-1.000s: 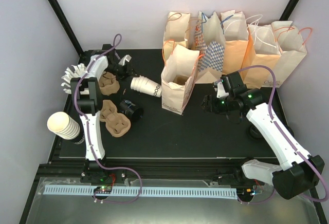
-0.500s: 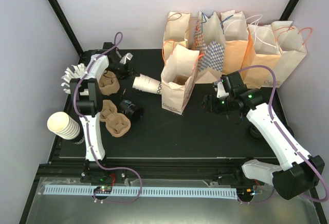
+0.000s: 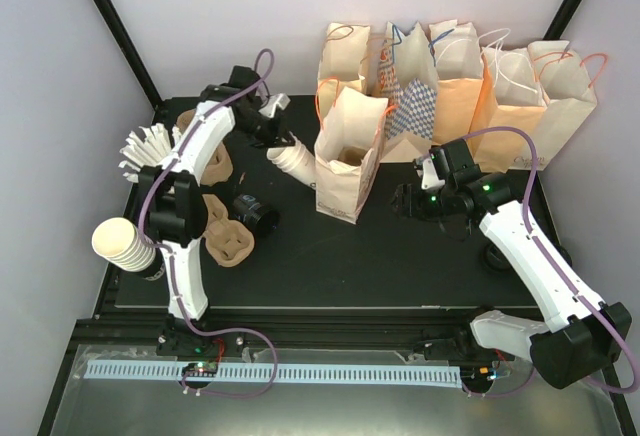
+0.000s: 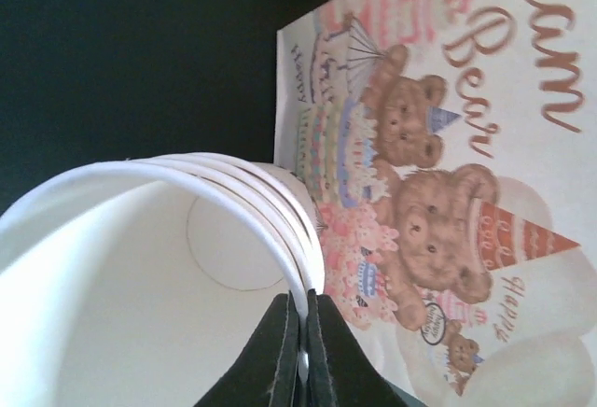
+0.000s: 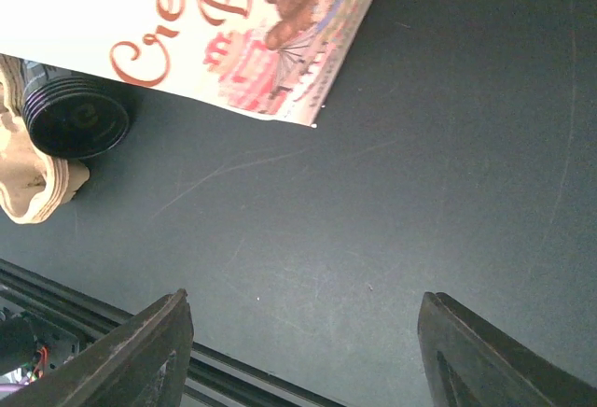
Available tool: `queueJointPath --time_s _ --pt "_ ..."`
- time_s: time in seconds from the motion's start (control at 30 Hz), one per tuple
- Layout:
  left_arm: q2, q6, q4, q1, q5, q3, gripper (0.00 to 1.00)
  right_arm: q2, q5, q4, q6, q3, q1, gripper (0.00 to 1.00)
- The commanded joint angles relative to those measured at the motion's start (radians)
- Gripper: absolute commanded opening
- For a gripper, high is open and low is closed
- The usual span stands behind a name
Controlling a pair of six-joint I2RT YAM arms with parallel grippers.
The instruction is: Pack the takeout coffee
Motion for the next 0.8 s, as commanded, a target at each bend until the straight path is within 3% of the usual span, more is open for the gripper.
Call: queueJointPath --time_s 0.0,0.43,0.53,0.77 --pt "-0.07 0.007 -0.041 -0.103 -0.173 0.012 0.02 -0.016 -0.019 0.028 0.008 -0.005 -0.001 0.69" --pt "-0.095 0.201 -0.153 -0.397 -0.702 0.072 0.02 -0.032 -0.026 0.044 0.012 -0.022 -0.001 0.69" --pt "-0.103 0.242 -0.177 -0.432 -0.865 0.061 0.02 -0.034 -0.025 0.045 0.01 -0.024 -0.001 0.69" --pt "-0.136 0.239 -0.188 -0.439 -1.044 0.004 0.01 -0.029 -0.028 0.052 0.003 -0.022 -0.001 0.69"
